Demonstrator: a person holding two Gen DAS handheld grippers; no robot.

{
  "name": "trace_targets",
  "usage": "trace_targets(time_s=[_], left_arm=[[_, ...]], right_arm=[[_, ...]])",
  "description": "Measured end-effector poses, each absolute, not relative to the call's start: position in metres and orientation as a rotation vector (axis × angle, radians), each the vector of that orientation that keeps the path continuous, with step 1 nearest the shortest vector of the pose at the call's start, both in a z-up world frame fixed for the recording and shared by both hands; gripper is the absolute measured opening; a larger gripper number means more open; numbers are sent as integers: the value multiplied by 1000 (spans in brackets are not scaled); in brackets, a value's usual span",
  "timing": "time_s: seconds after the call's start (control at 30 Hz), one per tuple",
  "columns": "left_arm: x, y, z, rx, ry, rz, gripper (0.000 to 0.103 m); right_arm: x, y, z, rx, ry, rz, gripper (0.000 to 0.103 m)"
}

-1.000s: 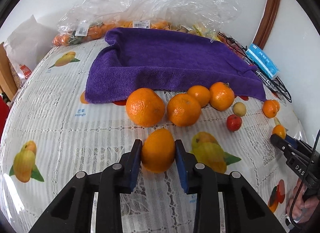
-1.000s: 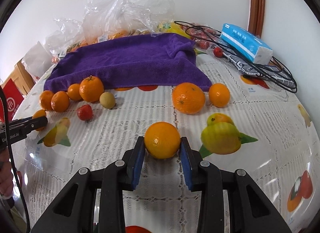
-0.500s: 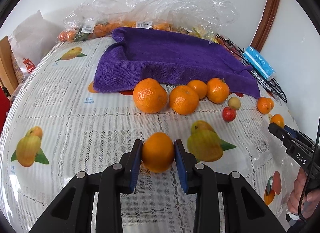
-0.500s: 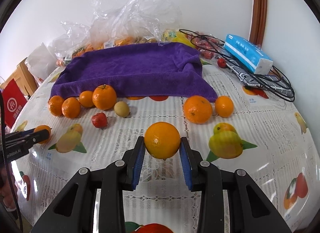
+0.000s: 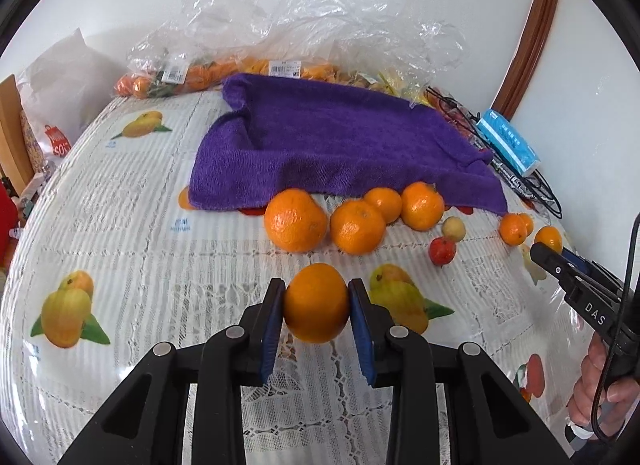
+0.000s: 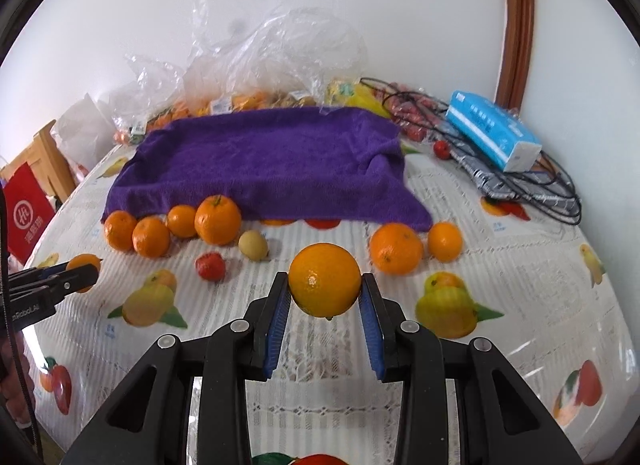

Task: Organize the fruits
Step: 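Carry the held oranges with both grippers over the purple towel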

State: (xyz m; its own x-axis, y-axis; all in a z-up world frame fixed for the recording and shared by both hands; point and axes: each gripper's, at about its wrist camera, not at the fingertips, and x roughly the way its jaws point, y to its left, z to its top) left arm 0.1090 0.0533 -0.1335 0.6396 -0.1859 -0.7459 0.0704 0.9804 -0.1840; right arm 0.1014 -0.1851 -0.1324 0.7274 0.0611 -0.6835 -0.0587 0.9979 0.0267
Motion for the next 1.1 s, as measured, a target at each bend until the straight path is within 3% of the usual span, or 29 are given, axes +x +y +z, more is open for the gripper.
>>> trace_targets(time_s=[0.6, 1.1], left_arm=[[156, 48, -88, -119, 771, -152, 30], [235, 39, -95, -75, 760, -94, 30]], right_arm=[[154, -194, -85, 25, 655, 56, 35], [238, -178, -91, -4, 657, 103, 35]])
